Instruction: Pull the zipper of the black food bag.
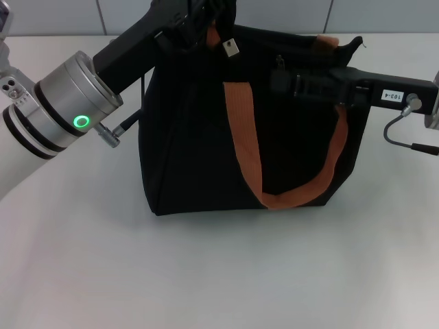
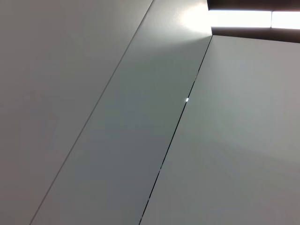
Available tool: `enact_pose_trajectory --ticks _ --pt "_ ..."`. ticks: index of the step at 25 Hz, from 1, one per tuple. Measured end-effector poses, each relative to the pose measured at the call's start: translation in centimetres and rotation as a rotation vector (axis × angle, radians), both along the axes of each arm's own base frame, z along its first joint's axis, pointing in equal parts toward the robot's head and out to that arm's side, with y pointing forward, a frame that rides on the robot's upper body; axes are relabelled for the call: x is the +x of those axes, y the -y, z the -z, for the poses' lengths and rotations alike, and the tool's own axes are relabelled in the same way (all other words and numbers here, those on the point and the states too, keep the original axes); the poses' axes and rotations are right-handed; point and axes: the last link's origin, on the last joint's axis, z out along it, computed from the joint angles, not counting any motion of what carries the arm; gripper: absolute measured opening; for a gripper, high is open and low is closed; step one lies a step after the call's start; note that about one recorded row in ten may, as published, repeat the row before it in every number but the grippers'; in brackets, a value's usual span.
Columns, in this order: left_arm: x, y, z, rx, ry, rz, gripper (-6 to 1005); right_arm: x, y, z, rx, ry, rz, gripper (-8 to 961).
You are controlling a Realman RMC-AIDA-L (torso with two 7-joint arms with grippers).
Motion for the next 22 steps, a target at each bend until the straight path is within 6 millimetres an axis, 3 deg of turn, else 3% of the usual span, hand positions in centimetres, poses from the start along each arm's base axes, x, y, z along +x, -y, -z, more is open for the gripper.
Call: enact_pose_trajectory --ticks 14,19,22 --pt "-0.05 0.08 0.08 -0.001 0.005 -0.005 23 0.02 0.05 0.06 -0.011 -0.005 0.01 506" --pt "-0.06 0.07 0.07 -0.001 0.005 -0.005 23 -0.01 -0.02 0.1 -0.01 -0.005 0.012 306" --pt "-0.06 0.07 0.07 0.0 0.005 -0.006 24 0.01 -0.09 0.12 -0.01 -0.004 0.019 309"
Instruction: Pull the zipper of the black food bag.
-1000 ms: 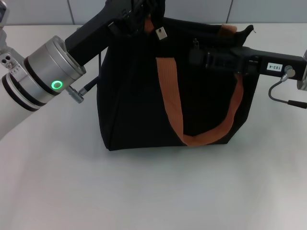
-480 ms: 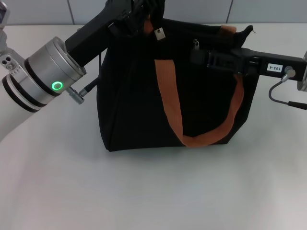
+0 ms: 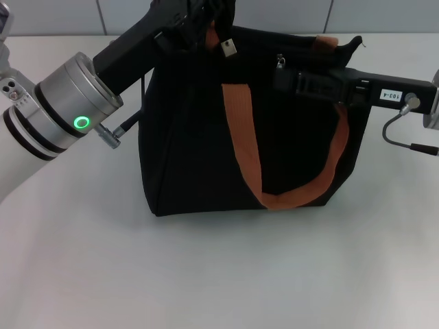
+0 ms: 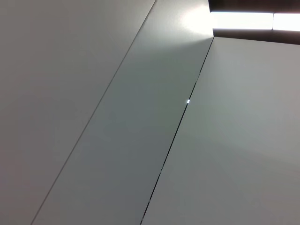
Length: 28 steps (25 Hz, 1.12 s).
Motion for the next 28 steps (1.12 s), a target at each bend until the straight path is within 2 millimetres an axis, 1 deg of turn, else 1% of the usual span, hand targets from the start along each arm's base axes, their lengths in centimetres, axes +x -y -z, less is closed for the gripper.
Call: enact_pose_trajectory --ticks 3,11,16,22,28 --pt "0.0 0.0 0.0 0.0 0.0 0.0 24 0.09 -0.14 -0.06 -0.012 -0.004 0.028 313" --pt "0.07 -0.08 -0.01 0.001 0.0 0.0 24 -0.22 -0.41 0.28 -0.086 0.03 0.059 263" --pt "0.09 -0.09 -0.02 0.002 0.001 0.0 23 -0.48 -0.41 0.59 -0.095 0.04 0.05 173" --pt "0.09 -0.1 -0.04 0.002 0.002 0.0 23 -0.5 -0.48 0.53 -0.09 0.035 0.054 181" --pt "0.09 -0.07 -0.02 0.001 0.003 0.0 23 -0.51 -0.52 0.52 -0.088 0.034 0.056 153"
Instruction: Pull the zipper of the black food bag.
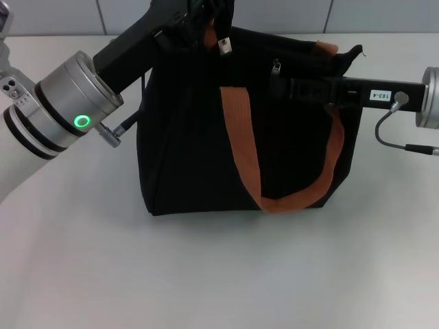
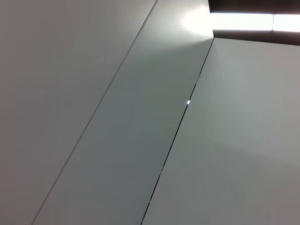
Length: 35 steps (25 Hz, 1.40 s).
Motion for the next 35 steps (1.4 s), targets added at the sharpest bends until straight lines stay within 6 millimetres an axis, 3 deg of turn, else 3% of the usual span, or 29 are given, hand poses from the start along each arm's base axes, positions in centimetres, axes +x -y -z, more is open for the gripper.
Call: enact_pose_trajectory --ticks 10,18,35 --pt "-0.03 0.13 0.12 -0.007 0.005 -0.003 24 0.19 0.18 -0.02 -0.01 0.004 0.004 107" --pt "-0.11 0.22 0.17 -0.011 0.005 -0.004 24 0.25 0.22 -0.05 -0.011 0.0 0.01 -2" --pt "-0.22 0.42 0.2 -0.017 0.007 -0.002 23 -0.42 0.13 0.53 -0.012 -0.012 0.001 102"
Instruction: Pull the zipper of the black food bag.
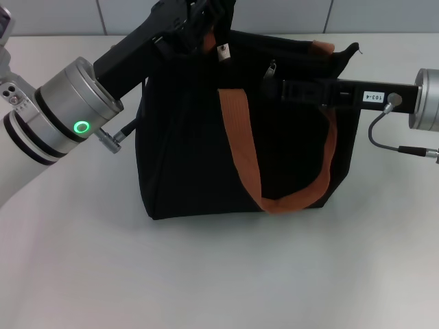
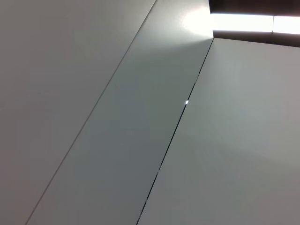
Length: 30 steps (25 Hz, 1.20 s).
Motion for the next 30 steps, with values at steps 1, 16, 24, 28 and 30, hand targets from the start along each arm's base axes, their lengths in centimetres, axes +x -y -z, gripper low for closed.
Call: enact_pose_trajectory --ticks 1,16,24,28,30 --pt "-0.02 0.0 0.0 0.0 0.0 -0.001 23 -0.01 -0.01 0.0 0.001 0.0 -0.001 131" --pt "0.15 0.01 0.04 -0.006 0.003 0.005 23 -0.15 -0.54 -0.11 -0.007 -0.002 0.039 193" --pt "0.17 0.04 0.03 -0.007 0.004 0.007 24 -0.57 -0.74 0.04 -0.005 -0.004 0.032 19" --pt "0.12 0.07 0.02 -0.006 0.005 0.006 24 -0.41 -0.66 0.02 -0.003 -0.005 0.037 1" --pt "0.06 0.09 0.02 -0.006 0.005 0.004 24 -0.21 -0.56 0.02 -0.004 -0.005 0.045 -3"
